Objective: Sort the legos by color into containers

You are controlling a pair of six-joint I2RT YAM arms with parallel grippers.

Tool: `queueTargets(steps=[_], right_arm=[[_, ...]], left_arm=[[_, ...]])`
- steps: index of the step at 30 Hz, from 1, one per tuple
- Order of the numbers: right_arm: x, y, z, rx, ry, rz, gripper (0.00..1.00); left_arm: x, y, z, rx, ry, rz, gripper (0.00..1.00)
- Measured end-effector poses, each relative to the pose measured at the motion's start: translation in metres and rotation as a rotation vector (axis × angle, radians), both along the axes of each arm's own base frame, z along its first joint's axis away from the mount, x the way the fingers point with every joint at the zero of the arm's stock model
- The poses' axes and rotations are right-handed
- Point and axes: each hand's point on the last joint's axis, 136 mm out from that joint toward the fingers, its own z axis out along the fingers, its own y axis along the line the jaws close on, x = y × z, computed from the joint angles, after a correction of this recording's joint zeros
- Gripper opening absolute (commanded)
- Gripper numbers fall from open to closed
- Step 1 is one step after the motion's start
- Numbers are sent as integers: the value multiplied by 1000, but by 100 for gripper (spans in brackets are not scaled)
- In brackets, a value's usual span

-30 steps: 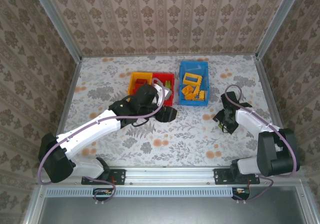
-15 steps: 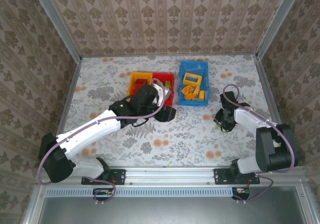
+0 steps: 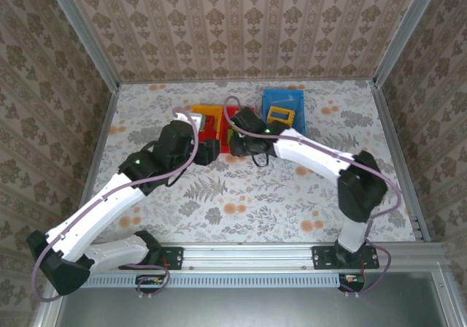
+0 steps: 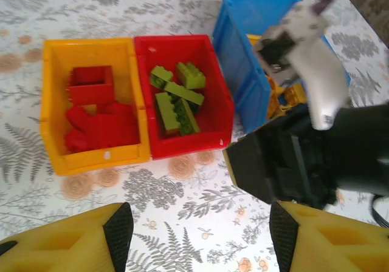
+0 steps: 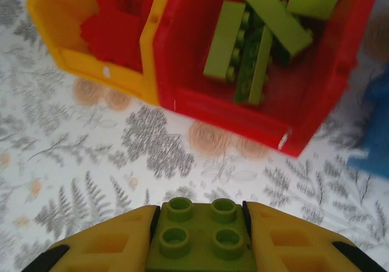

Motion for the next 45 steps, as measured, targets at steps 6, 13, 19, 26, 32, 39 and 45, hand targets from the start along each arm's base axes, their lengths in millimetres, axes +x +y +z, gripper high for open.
queueTargets(steps=[6,13,19,26,32,39,45], right_arm=[[40,-1,-25,-218,2,3,29],[59,-6,-50,-382,27,23,43],[69,-6,-57,-446,26,36,60],[66,-7,-52,-473,5,57,67],[34,-30,-8,-420,-92,74,72],[-4,-87,65,-262,-293,-14,100],[-30,-175,78,-287,-366,-242,100]], left_arm=[[-8,18,-5,0,7,45,64],[-19,33,-4,-7,9,65,64],[-24,39,-3,-12,5,68,64],[-28,42,-12,-5,46,64,65],[-15,63,-27,-34,130,153,100],[-1,97,-59,-121,253,292,100],[8,121,-72,-96,262,393,100]])
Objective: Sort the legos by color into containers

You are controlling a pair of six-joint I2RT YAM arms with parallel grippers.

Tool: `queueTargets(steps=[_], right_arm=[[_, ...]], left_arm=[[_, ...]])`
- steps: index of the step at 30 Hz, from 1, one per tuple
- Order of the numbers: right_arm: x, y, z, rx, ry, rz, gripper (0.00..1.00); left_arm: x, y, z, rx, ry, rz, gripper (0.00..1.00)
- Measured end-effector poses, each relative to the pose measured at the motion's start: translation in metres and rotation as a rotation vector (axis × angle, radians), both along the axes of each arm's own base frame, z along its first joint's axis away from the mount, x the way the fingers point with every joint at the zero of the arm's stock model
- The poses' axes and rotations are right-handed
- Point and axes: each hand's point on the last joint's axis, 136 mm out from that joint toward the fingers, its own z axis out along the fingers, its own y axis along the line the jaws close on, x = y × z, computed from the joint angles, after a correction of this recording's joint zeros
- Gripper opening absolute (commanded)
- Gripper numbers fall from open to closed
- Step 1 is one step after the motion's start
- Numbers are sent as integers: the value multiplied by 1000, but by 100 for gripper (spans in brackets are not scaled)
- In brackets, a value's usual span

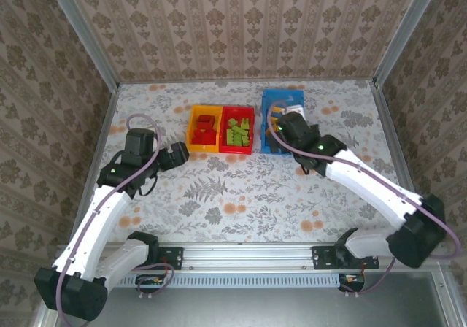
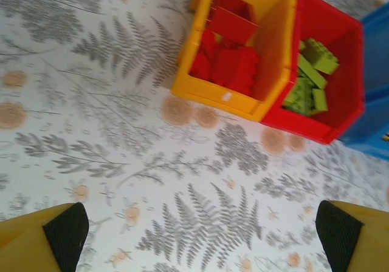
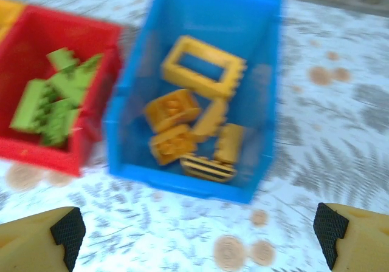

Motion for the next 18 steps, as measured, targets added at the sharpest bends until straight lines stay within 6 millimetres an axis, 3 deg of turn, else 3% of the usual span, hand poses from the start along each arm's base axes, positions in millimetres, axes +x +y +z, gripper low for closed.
queueTargets(steps=[3,7,10,12,18], right_arm=[[-10,-47,-8,7,-29,-125,100],[-35,-129,-46,-12,-87,-340,100],[-54,-152,-79,-47,-124,-374,100],[-56,-159,-95,-76,-124,-380,100],[-32,-165,-132,-101,-110,-355,100]], left_arm=[[5,27,-7,115,-8,110,100],[7,63,-37,332,-33,186,100],[3,80,-69,496,-26,151,100],[4,86,-85,571,-32,116,100],[22,105,-121,625,-42,109,100]])
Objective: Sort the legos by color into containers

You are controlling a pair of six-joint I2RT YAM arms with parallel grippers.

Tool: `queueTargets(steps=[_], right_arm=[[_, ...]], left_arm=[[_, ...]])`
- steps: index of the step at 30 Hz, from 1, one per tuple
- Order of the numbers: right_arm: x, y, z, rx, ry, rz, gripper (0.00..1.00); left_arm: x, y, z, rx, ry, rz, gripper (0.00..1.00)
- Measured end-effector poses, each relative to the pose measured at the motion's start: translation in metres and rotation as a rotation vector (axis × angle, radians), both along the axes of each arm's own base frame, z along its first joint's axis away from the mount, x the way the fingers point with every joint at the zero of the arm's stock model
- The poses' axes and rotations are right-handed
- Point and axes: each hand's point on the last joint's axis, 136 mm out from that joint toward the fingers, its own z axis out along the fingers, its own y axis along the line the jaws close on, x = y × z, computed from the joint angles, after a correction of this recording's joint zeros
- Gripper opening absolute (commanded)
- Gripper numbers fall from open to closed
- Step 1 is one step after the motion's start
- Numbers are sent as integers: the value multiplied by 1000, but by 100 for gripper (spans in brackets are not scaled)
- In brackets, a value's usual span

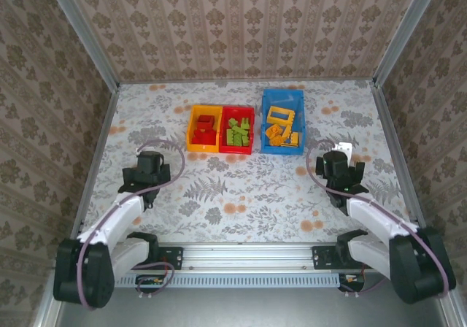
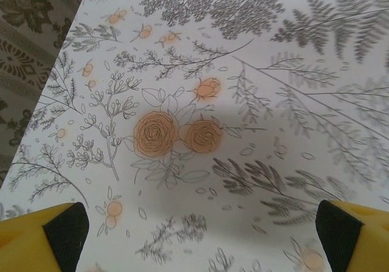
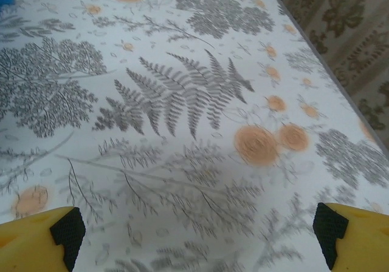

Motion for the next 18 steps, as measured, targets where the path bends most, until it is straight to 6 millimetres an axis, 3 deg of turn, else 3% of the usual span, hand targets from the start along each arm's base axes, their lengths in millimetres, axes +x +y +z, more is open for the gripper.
queueTargets(steps=[6,10,15,18], right_arm=[[48,10,-9,30,-65,84,100],[78,8,-6,46,-116,107,100],[82,6,2,78,-212,138,100],[68,3,-9,89,-250,137,100]], left_arm=[[38,-1,-17,-27,-31,-65,100],[65,-1,-14,-59,-113,-103,100],[93,0,5,-76,-306,-127,100],[92,-1,-12,-74,-315,-131,100]])
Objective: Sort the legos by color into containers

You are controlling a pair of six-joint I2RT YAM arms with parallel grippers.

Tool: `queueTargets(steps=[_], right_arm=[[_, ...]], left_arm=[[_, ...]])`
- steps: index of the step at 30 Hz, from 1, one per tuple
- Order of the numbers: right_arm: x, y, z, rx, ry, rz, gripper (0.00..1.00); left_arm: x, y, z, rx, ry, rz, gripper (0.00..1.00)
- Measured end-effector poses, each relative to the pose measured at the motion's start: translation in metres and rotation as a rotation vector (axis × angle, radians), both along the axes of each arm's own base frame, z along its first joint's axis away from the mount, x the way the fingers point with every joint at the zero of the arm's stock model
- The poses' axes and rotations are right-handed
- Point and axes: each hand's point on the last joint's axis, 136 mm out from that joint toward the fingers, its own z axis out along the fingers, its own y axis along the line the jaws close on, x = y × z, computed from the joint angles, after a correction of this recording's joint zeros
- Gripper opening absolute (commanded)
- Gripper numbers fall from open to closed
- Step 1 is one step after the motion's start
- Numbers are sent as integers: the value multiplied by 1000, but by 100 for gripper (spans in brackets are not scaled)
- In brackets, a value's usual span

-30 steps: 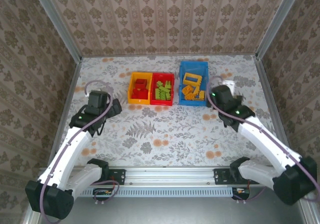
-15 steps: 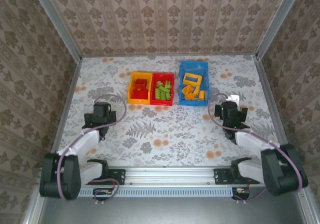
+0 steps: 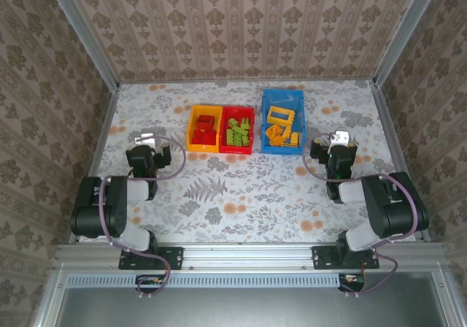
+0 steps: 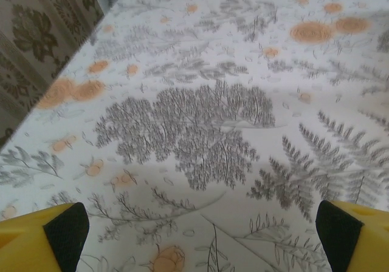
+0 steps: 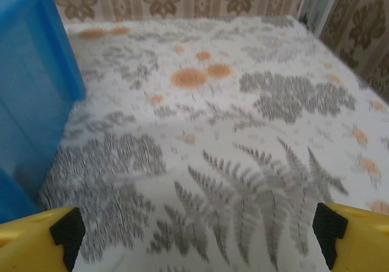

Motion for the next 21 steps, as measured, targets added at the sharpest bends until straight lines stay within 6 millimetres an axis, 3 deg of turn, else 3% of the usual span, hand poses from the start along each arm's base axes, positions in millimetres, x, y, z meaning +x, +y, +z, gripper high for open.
queueTargets(steps=[4,11,21], right_arm=[[-8,-10,-5,25,-8,-28,100],[18,-4,23,30,-74,-7,100],[17,-1,18,32,-48,3,100]], left_arm=[[3,0,-1,-1,-7,-1,100],[9,-1,10,-5,-50,-7,100],[9,-1,10,-5,-51,-7,100]])
